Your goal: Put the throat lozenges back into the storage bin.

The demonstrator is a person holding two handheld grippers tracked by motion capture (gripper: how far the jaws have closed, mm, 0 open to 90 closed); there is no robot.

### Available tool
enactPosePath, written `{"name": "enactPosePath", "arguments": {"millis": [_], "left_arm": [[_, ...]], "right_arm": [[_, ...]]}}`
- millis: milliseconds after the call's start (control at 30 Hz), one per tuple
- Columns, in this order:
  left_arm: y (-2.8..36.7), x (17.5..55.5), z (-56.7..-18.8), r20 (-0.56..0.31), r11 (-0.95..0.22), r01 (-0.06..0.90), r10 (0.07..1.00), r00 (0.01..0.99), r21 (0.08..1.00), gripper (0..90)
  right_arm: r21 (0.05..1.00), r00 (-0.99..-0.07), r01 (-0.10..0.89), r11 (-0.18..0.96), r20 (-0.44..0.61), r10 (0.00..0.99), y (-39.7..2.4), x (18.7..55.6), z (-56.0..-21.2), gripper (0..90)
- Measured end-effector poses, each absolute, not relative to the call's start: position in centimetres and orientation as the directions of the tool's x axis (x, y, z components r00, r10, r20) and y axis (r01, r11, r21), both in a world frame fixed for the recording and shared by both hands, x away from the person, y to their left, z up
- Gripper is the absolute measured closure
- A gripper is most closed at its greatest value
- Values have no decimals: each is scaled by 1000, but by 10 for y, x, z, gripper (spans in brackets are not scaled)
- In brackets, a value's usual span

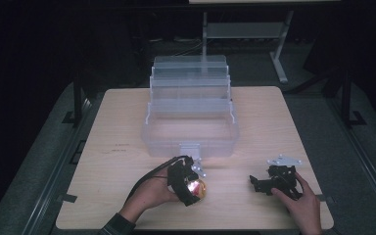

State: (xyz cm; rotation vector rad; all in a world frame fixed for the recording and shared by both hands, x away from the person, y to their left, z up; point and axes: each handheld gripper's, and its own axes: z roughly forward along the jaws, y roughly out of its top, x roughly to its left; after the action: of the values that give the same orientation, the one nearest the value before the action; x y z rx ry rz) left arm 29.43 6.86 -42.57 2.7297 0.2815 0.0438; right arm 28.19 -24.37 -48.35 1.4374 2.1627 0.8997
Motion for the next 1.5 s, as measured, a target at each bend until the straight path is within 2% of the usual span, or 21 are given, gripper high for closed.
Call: {"name": "enactPosePath", "arguments": {"millis": [600, 933, 1500], "left_arm": [[48, 298, -442, -2, -943, 150, 156, 988, 296, 127], [48, 298, -442, 1, -945, 146, 153, 988, 292, 187], [53, 298, -438, -15, -942, 165, 168, 986, 293, 196]], "right_arm": [[696, -397, 667, 267, 28, 917, -244, 282, -483, 0], [696, -397, 667, 267, 28, 917, -244, 282, -483, 0], [696, -397, 667, 267, 28, 918, -244, 282, -483, 0]]}}
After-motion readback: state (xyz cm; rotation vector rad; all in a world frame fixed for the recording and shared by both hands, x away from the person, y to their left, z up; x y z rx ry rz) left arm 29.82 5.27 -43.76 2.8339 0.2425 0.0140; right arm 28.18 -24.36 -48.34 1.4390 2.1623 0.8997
